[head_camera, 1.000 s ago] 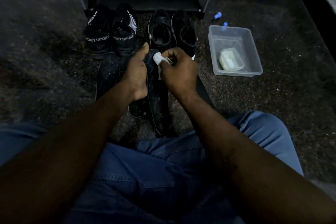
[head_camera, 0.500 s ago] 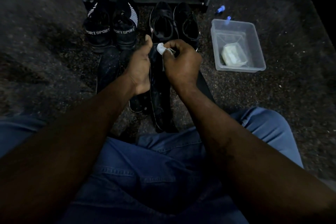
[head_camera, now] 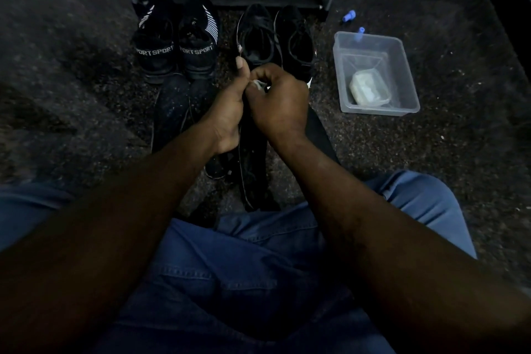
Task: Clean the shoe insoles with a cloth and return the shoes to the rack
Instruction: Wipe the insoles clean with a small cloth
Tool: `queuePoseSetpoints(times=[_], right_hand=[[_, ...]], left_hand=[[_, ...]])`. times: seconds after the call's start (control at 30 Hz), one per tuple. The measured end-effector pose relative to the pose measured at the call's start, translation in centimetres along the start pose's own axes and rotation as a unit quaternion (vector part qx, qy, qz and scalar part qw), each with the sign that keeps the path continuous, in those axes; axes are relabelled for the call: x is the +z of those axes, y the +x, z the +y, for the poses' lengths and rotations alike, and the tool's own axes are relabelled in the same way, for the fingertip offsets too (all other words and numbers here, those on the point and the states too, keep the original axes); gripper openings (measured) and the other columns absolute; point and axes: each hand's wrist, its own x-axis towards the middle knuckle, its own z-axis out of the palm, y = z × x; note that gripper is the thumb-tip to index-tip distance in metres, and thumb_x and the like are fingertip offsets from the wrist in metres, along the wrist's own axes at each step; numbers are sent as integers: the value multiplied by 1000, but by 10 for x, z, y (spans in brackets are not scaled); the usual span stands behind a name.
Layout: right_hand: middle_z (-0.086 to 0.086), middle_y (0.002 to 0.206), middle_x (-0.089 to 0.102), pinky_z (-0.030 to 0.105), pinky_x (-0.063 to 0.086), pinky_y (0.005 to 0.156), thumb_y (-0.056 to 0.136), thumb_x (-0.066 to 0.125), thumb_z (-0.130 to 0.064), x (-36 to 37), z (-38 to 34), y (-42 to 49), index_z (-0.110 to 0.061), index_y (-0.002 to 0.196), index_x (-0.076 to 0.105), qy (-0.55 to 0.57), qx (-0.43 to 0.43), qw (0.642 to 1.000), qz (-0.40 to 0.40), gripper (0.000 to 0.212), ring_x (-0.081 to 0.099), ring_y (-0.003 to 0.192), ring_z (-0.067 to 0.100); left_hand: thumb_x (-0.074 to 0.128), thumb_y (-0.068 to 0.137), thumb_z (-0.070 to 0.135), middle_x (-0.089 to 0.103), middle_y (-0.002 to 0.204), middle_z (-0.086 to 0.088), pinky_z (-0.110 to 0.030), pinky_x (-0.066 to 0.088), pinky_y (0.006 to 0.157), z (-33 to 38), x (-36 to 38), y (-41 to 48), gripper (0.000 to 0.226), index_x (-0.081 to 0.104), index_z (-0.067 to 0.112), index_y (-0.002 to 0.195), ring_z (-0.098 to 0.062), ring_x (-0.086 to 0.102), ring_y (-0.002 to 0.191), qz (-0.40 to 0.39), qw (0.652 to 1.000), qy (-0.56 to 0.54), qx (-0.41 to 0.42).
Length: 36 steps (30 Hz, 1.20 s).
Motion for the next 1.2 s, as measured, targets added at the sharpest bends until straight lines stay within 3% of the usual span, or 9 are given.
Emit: queuePoseSetpoints(times=[0.1, 0.27, 0.53, 0.6, 0.73, 0.9, 1.2], right_hand=[[-7, 85, 74, 41, 57, 70, 87, 67, -34, 0, 5, 4, -27, 89, 71, -52, -22, 998, 8, 9, 69, 80, 17], [-4, 89, 75, 44, 58, 75, 85, 65, -33, 0, 16, -1, -28, 92, 73, -71, -5, 997, -4, 11, 70, 85, 22], [-7, 80, 74, 41, 57, 71, 82, 67, -31, 2, -1, -8, -28, 81, 72, -6, 5, 1000, -2, 6, 70, 76, 16], [-8, 80, 75, 39, 57, 71, 81, 69, -27, 1, -6, -7, -26, 83, 74, 8, 2, 1000, 4, 6, 69, 76, 13], [-10, 82, 76, 36, 58, 72, 83, 71, -24, -1, -7, -3, -28, 90, 77, 42, 11, 999, -9, 10, 70, 77, 8], [-9, 85, 76, 40, 58, 75, 81, 65, -28, 1, -3, -5, -26, 92, 76, 37, -8, 999, -7, 15, 71, 81, 12], [-4, 89, 73, 48, 55, 80, 86, 66, -33, 2, 9, 1, -28, 91, 71, -101, -18, 995, 11, 9, 68, 90, 25]], left_hand=[[33, 93, 81, 67, 137, -9, -48, 51, 107, 4, -1, 2, 82, 63, 21, 139, -28, 63, 129, -11, 1000, -4, 1], [23, 94, 81, 64, 142, -2, -55, 42, 115, 4, -2, 4, 76, 66, 34, 135, -25, 58, 134, -17, 999, 30, 24], [36, 86, 87, 68, 134, -6, -52, 45, 114, 1, -7, 5, 87, 65, 23, 137, -24, 64, 127, 25, 999, 26, -16], [32, 91, 84, 71, 130, -7, -47, 50, 109, 0, -6, 3, 84, 67, 19, 132, -22, 66, 124, 30, 999, 28, -14], [25, 96, 79, 77, 111, -5, -37, 59, 83, 8, 2, -2, 78, 73, 19, 113, -20, 72, 112, 11, 1000, -7, -22], [26, 93, 82, 73, 126, -10, -44, 54, 100, 5, -1, -1, 88, 67, 15, 131, -24, 68, 121, 22, 1000, 6, -17], [25, 92, 83, 71, 130, -8, -50, 51, 107, 7, 1, 0, 84, 70, 23, 130, -25, 68, 122, 12, 1000, 15, -14]])
